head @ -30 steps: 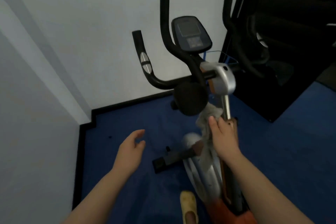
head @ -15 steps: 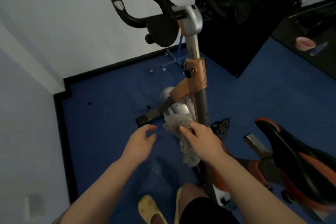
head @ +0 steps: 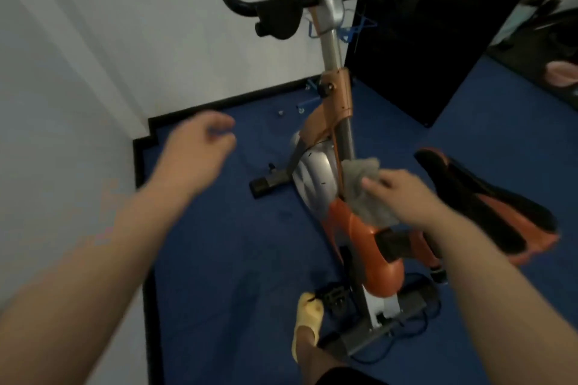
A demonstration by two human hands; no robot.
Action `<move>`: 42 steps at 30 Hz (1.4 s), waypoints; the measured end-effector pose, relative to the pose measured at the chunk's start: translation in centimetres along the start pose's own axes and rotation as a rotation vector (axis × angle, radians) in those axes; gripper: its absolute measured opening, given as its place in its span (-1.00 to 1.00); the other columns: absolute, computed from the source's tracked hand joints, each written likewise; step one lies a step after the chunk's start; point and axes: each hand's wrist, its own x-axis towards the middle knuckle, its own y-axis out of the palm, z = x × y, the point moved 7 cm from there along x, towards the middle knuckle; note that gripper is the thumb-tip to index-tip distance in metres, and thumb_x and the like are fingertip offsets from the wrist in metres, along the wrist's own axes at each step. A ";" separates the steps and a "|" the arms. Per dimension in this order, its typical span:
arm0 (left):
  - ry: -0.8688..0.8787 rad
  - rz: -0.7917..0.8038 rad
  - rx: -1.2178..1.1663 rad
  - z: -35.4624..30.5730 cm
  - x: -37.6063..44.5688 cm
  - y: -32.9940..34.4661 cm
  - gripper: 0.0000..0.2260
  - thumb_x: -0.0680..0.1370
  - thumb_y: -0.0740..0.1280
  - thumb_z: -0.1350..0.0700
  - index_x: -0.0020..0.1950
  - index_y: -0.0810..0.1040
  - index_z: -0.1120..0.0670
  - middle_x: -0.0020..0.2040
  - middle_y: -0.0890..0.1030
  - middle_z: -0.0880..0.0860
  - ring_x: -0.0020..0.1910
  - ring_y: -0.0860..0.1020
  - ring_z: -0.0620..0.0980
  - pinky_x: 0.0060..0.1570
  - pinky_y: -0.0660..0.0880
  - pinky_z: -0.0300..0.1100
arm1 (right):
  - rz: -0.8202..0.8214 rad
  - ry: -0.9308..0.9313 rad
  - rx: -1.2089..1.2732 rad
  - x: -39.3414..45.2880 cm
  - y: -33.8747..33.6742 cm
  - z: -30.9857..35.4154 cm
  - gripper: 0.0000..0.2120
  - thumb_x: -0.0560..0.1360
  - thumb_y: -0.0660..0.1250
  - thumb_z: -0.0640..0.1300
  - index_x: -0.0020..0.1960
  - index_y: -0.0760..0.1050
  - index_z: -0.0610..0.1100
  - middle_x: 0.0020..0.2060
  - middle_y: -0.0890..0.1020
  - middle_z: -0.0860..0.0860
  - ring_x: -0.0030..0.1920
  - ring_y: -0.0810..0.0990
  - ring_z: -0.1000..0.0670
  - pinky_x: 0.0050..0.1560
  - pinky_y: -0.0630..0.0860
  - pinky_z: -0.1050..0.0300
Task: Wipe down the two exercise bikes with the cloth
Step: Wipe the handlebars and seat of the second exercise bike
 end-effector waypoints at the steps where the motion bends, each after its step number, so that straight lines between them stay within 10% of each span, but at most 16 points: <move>1: -0.006 0.042 -0.008 0.2 -2.4 2.3 -0.76 0.56 0.34 0.18 0.21 0.58 0.02 0.07 0.60 -0.05 0.05 0.55 -0.08 0.10 0.44 -0.22 | -0.003 0.001 -0.010 -1.9 1.2 -0.2 -0.67 0.60 0.22 0.09 -0.10 0.55 -0.15 -0.23 0.62 -0.08 -0.15 0.60 -0.11 -0.10 0.50 -0.06; 6: -0.068 0.161 -0.047 2.3 -11.7 6.1 -0.78 0.58 0.30 0.09 0.20 0.56 -0.10 0.09 0.54 -0.18 -0.06 0.48 -0.32 -0.17 0.33 -0.44 | -0.084 0.025 0.150 -8.4 3.6 -0.9 -0.61 0.60 0.21 0.11 -0.08 0.52 -0.22 -0.20 0.62 -0.16 -0.16 0.61 -0.12 -0.09 0.54 -0.12; 24: -0.189 0.271 -0.173 0.5 -26.8 9.6 -0.81 0.62 0.26 0.08 0.18 0.55 -0.15 0.14 0.54 -0.19 -0.01 0.47 -0.31 -0.13 0.36 -0.39 | -0.004 0.030 0.166 -21.6 5.2 -3.4 -0.62 0.60 0.21 0.11 -0.27 0.36 -0.11 -0.39 0.47 -0.01 -0.38 0.44 0.05 -0.34 0.32 0.10; 42: -0.153 0.386 -0.272 -23.5 -34.4 39.3 -0.78 0.61 0.26 0.16 0.19 0.58 -0.03 0.09 0.57 -0.13 0.09 0.51 -0.13 0.08 0.40 -0.23 | 0.016 0.054 -0.039 -28.5 -15.5 -30.1 -0.59 0.61 0.18 0.12 -0.21 0.40 -0.19 -0.32 0.52 -0.08 -0.32 0.47 -0.04 -0.27 0.42 -0.07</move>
